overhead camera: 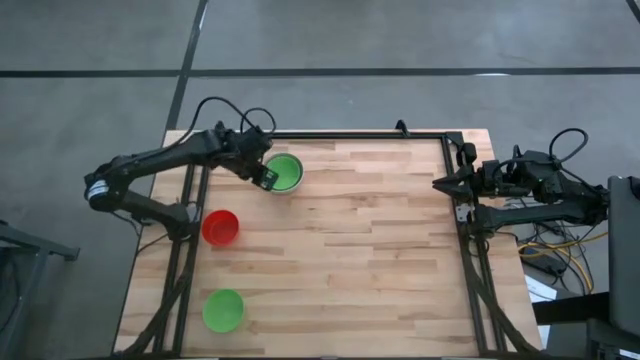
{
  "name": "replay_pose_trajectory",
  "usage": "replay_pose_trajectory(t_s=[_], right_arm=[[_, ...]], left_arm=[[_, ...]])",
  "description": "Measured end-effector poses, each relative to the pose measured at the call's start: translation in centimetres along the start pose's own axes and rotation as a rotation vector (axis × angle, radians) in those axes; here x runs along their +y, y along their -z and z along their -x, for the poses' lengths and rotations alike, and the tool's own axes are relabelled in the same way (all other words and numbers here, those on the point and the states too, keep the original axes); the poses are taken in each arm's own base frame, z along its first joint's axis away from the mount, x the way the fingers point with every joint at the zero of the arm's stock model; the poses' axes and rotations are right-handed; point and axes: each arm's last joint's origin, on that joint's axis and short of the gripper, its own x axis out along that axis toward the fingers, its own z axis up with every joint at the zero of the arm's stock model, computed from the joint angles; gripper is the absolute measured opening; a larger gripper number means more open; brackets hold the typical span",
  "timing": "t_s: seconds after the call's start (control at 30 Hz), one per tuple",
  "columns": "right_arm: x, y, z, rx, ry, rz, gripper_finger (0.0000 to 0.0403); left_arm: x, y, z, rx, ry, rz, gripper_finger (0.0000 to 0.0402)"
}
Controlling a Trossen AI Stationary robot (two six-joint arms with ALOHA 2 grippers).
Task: Nest bowls inside each other
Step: Stack the bottom green bowl on the top green bowl
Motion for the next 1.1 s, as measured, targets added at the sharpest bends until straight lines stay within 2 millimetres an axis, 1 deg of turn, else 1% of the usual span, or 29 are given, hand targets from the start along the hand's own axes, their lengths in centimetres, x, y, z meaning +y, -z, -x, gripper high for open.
replay_pose_trajectory(t_s=[0.17,0.3,0.47,0.63,0.73,0.9,1.1], right_arm=[[0.0,0.0,0.0,0.000,0.000,0.000,0.0034],[0.0,0.0,0.0,0.000,0.000,0.000,0.0034],[0.0,0.0,0.0,0.000,0.000,0.000,0.0034],[0.0,0.0,0.0,0.000,0.000,0.000,0.0034],[0.0,0.0,0.0,0.000,0.000,0.000,0.0034],[0.0,0.0,0.0,0.000,0.000,0.000,0.0034],[0.0,0.0,0.0,0.000,0.000,0.000,0.0034]], left_arm=[[-0.3,2.0,0.8,-0.009,0.037,-0.028,0.0122],[-0.3,4.0,1.5,-0.014,0.075,-0.059,0.0122],[0.0,6.7,2.3,-0.009,0.120,-0.109,0.0122],[0.5,9.1,2.8,0.013,0.172,-0.115,0.0122],[0.5,10.1,3.3,0.019,0.218,-0.132,0.0122],[0.7,11.6,3.2,0.050,0.240,-0.190,0.0122],[0.2,12.8,3.3,0.076,0.271,-0.287,0.0122]])
